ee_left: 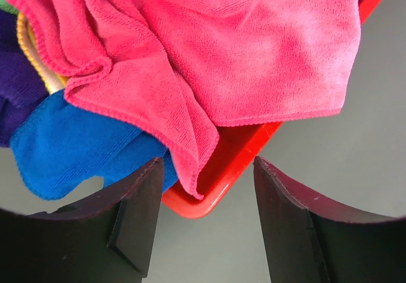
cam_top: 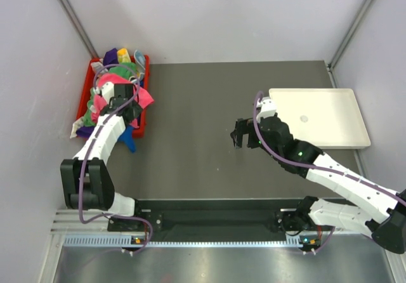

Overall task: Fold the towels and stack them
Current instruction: Grab crumpled towel

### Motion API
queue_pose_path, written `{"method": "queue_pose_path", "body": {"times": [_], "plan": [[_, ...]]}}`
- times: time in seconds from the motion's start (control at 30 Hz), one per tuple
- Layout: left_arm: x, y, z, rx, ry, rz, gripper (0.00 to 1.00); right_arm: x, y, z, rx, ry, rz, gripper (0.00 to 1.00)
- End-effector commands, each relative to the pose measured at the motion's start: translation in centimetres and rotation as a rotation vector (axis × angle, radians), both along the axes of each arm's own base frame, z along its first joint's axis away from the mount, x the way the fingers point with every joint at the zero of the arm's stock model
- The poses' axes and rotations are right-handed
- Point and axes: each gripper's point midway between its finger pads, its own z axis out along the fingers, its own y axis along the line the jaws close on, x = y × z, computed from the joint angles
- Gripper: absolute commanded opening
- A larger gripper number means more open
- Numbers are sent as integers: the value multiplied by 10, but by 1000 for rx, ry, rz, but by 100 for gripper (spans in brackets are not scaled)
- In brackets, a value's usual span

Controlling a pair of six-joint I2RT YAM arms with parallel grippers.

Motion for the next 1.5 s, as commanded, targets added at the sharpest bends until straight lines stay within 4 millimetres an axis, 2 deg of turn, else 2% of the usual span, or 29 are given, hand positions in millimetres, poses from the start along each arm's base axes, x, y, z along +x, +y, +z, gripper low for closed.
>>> {"method": "queue_pose_path", "body": {"times": [0.0, 0.1, 0.23, 0.33, 0.4, 0.43, 0.47, 0.5, 0.6, 0.7, 0.83, 0.97, 1.03, 1.07, 1.1, 1.13, 1.2, 1.23, 1.3, 1.33, 1.4, 1.47], "plan": [[11, 2, 5, 7, -8, 3, 63, 4, 6, 15, 43, -40, 1, 100], [15, 1, -8, 5, 17, 4, 61, 4, 6, 15, 41, -38, 0, 100], [20, 2, -24, 9, 58, 2, 49, 4, 5, 12, 33, -32, 2, 100], [19, 2, -29, 8, 80, 11, 44, 4, 5, 12, 31, -30, 0, 100], [17, 3, -33, 7, 89, 17, 37, 5, 5, 10, 28, -25, -1, 100], [17, 3, -34, 7, 92, 17, 28, 5, 6, 10, 28, -25, -1, 100], [17, 2, -34, 6, 91, 16, 28, 5, 6, 10, 28, -23, 2, 100], [17, 2, -33, 8, 89, 14, 19, 5, 6, 10, 27, -22, 2, 100], [19, 2, -25, 13, 72, 2, 0, 5, 6, 10, 27, -23, 1, 100], [24, 2, -9, 21, 47, -16, 0, 6, 5, 10, 26, -23, -4, 100], [30, -2, 27, 30, -23, -56, 0, 7, 6, 13, 32, -23, -7, 100], [29, -19, 64, 63, -78, -136, 0, 10, 5, 15, 36, -26, -17, 100], [28, -35, 89, 88, -125, -178, 0, 12, 4, 17, 41, -27, -26, 100], [21, -66, 120, 130, -172, -261, 0, 16, 1, 20, 45, -32, -48, 100], [20, -74, 132, 129, -200, -282, 0, 17, 0, 21, 46, -34, -51, 100], [18, -89, 138, 129, -212, -324, 0, 19, -2, 21, 45, -33, -62, 100], [13, -105, 153, 126, -239, -362, 0, 22, -5, 24, 48, -37, -78, 100], [9, -123, 157, 123, -247, -405, 0, 25, -10, 25, 46, -37, -93, 100], [4, -138, 166, 121, -268, -439, 0, 28, -14, 29, 55, -44, -111, 100], [-1, -155, 169, 116, -276, -478, 0, 29, -18, 30, 53, -45, -123, 100], [-6, -170, 175, 104, -291, -510, 0, 32, -22, 33, 59, -49, -137, 100], [-13, -196, 178, 94, -302, -570, 0, 35, -30, 32, 55, -45, -164, 100]]}}
